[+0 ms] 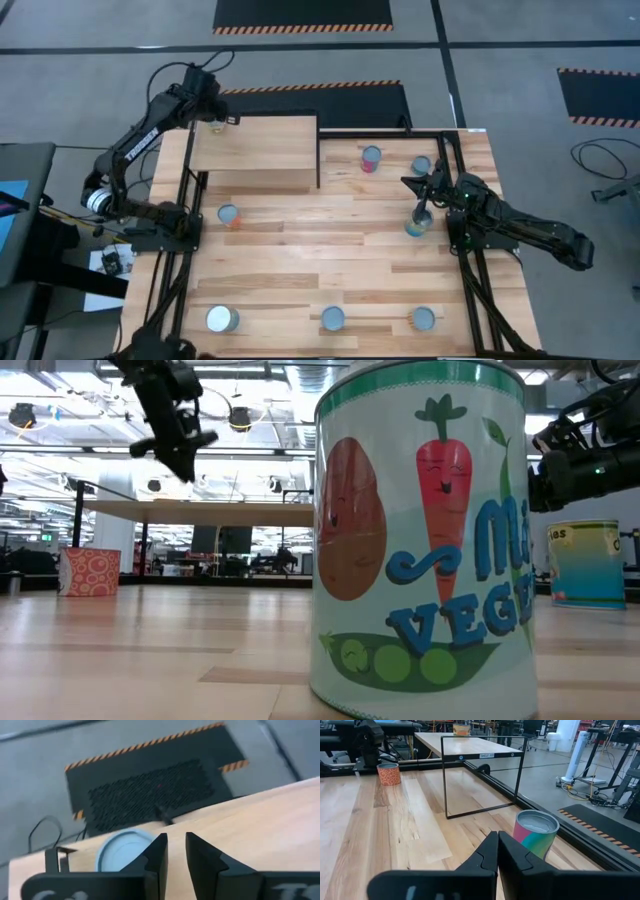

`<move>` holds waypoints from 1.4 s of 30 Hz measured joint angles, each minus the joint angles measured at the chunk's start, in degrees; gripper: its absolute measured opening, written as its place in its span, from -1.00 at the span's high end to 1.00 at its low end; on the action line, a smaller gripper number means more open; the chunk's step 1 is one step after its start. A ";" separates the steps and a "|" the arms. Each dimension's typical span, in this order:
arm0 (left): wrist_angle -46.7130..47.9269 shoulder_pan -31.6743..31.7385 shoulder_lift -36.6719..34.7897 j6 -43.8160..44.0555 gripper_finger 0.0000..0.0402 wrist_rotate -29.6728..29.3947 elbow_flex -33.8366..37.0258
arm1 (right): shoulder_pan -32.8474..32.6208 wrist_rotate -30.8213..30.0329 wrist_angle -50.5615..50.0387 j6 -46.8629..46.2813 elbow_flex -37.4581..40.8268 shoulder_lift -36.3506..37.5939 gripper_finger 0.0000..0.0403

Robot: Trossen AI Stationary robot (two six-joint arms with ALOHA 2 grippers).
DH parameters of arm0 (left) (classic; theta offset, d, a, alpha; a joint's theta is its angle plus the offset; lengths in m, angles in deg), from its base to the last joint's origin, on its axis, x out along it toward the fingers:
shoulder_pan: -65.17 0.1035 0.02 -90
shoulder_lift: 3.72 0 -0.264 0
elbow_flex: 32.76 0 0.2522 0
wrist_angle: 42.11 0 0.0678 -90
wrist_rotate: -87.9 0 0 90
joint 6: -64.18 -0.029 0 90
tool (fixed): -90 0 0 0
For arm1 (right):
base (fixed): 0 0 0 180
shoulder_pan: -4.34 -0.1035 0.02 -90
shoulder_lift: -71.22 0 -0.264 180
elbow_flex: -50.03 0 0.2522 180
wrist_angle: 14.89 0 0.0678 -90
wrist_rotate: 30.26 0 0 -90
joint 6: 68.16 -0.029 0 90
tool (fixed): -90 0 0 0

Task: Pick and place cans onto a shelf
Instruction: Put the canned cherries on the shelf

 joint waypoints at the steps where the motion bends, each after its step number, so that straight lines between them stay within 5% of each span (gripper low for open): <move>1: 0.25 -0.91 -1.24 -0.97 0.73 0.47 0.03 | -0.01 0.00 0.01 0.00 0.00 0.01 0.86; 7: -3.03 -13.41 -13.60 -6.39 0.83 1.64 9.79 | -0.01 0.00 0.02 0.00 0.00 0.02 0.87; 16: -40.38 -43.27 -36.22 -0.08 0.99 -2.25 40.64 | 0.00 0.00 0.02 0.00 0.00 0.02 0.86; 23: -56.81 -61.44 -39.37 -8.23 0.99 -13.32 53.59 | 0.00 0.00 0.02 0.00 0.00 0.02 0.86; 28: -56.91 -67.42 -37.36 -9.87 0.99 -17.66 54.34 | -0.02 0.00 0.02 0.00 -0.01 0.02 0.86; 36: -61.52 -69.22 -34.65 -11.18 0.99 -7.19 54.31 | -0.04 0.34 0.49 -0.79 -0.24 0.02 0.86; 42: -66.97 -69.20 -31.62 -15.28 0.99 -6.60 54.31 | -1.36 1.80 8.25 -12.15 -0.37 0.00 0.87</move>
